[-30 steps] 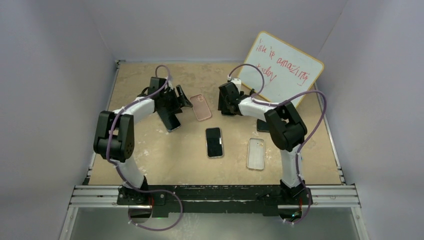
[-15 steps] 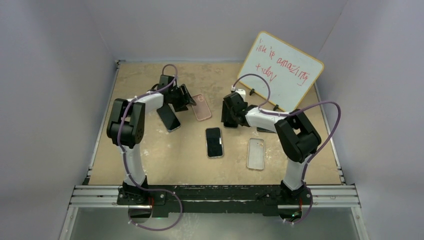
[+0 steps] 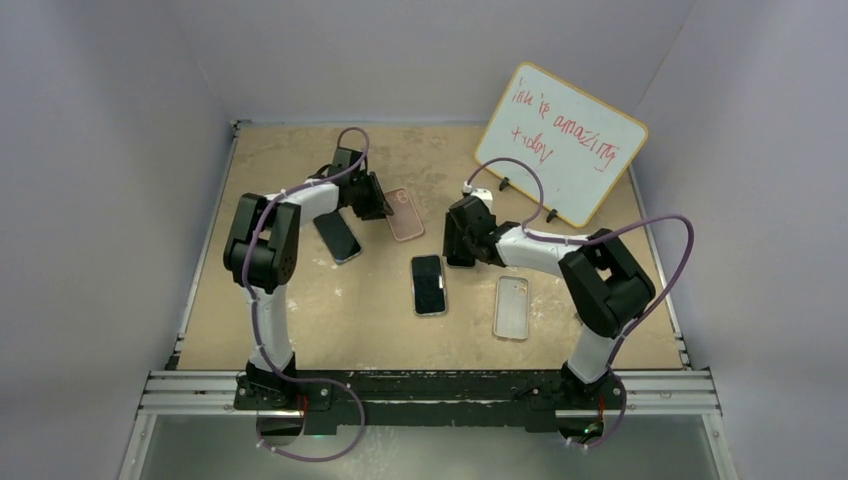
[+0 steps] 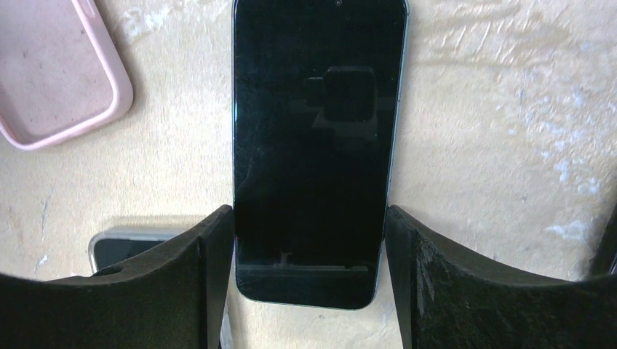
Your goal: Put the phone into the phone case
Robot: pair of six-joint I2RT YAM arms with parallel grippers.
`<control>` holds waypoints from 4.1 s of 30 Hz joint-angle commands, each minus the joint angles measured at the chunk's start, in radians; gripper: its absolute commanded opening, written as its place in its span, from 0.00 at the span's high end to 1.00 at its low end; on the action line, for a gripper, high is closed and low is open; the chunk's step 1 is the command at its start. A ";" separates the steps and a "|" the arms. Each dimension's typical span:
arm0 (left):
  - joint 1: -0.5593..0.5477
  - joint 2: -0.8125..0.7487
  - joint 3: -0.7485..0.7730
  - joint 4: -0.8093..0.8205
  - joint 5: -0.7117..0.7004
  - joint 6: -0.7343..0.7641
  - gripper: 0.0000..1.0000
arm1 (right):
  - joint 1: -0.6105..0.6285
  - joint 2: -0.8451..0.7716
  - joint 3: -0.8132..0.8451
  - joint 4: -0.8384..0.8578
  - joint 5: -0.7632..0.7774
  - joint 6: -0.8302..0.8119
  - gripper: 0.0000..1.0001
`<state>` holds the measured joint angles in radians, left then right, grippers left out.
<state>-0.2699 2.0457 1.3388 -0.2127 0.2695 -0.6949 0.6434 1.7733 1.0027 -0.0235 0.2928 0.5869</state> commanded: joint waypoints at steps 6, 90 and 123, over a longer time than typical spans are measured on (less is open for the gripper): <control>-0.012 -0.011 0.054 -0.149 -0.056 0.103 0.95 | 0.012 -0.076 -0.069 0.005 -0.044 0.045 0.60; 0.173 -0.654 -0.591 -0.197 0.355 0.215 0.54 | 0.486 0.059 0.132 0.027 0.065 0.525 0.45; 0.098 -0.600 -0.631 -0.189 0.295 0.192 0.60 | 0.405 -0.038 0.032 0.044 -0.113 0.292 0.35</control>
<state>-0.1600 1.4548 0.7063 -0.4118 0.5880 -0.4904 1.0660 1.7287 1.0584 0.0139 0.2214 0.9169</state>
